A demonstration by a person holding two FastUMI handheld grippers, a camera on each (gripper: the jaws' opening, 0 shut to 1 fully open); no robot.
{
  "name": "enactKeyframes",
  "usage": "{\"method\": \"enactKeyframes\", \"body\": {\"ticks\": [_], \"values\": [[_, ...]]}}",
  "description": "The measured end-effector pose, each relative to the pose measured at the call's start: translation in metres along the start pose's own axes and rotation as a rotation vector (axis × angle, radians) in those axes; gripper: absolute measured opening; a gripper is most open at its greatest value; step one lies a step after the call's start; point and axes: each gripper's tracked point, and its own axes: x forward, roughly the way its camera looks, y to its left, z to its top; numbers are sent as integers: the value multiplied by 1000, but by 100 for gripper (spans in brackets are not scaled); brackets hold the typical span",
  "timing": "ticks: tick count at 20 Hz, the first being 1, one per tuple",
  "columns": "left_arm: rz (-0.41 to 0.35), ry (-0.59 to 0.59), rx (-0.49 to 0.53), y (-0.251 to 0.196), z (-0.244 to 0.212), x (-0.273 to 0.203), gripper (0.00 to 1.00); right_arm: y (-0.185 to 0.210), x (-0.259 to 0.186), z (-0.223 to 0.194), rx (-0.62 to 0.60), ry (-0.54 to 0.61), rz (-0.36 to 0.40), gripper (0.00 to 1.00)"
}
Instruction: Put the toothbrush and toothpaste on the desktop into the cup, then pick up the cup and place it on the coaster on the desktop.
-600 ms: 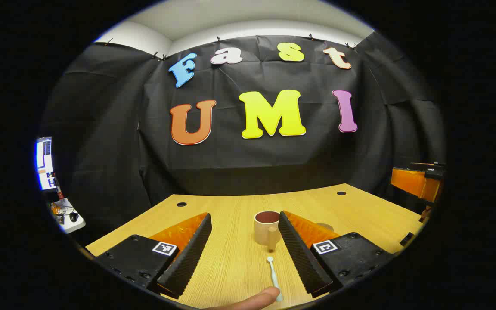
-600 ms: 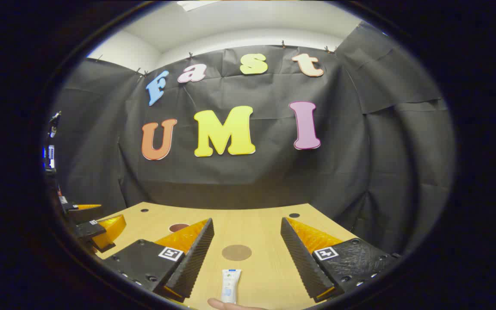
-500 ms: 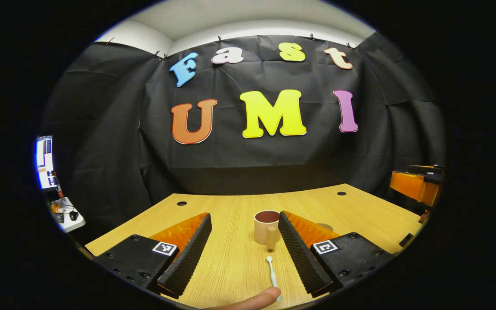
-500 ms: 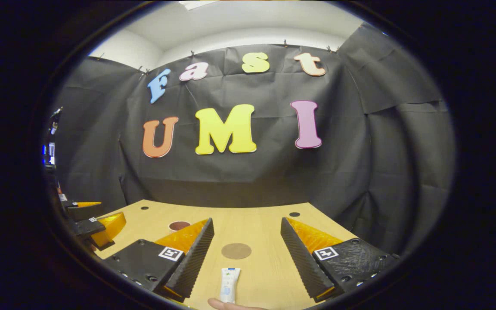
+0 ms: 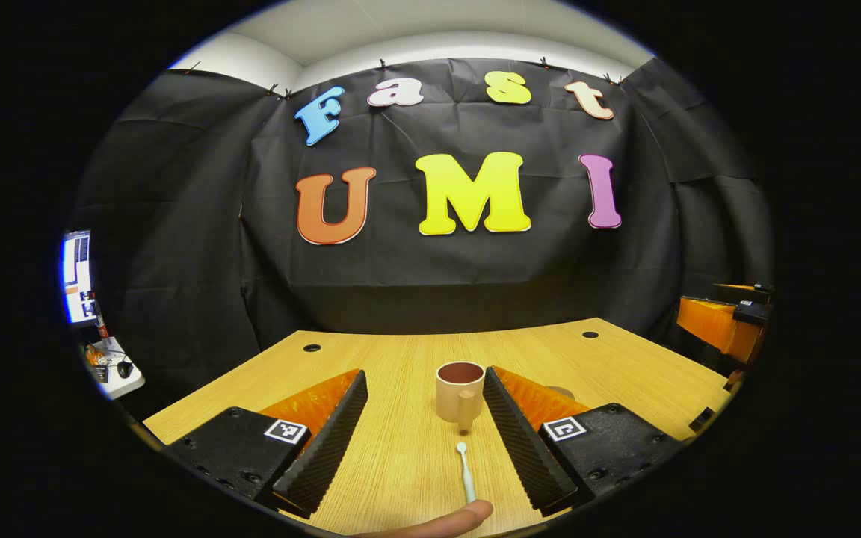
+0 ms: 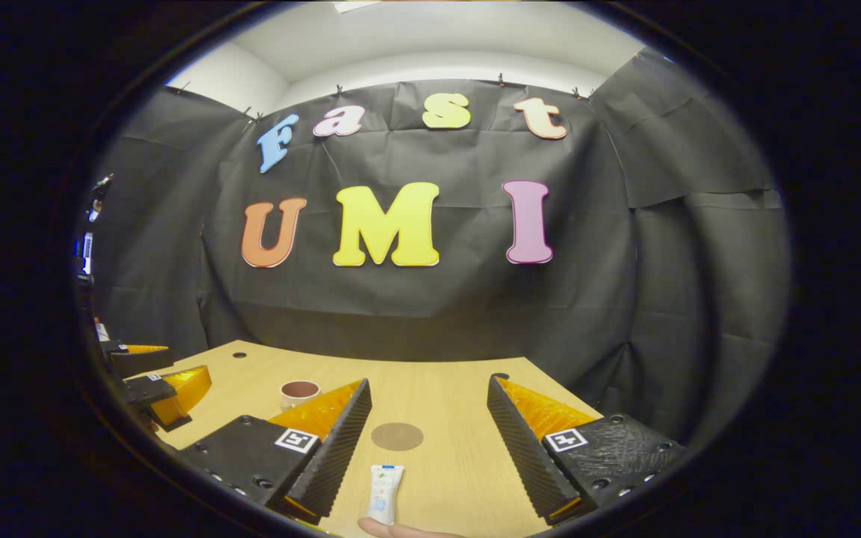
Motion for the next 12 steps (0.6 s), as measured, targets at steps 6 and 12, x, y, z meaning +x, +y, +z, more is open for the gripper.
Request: {"method": "enactKeyframes", "body": {"ticks": [6,12], "values": [[2,32,-4,0,-11,5,99,-7,5,-5,1,20,-18,95],[-48,166,-93,-14,-53,15,99,-1,10,-29,38,82,8,95]]}}
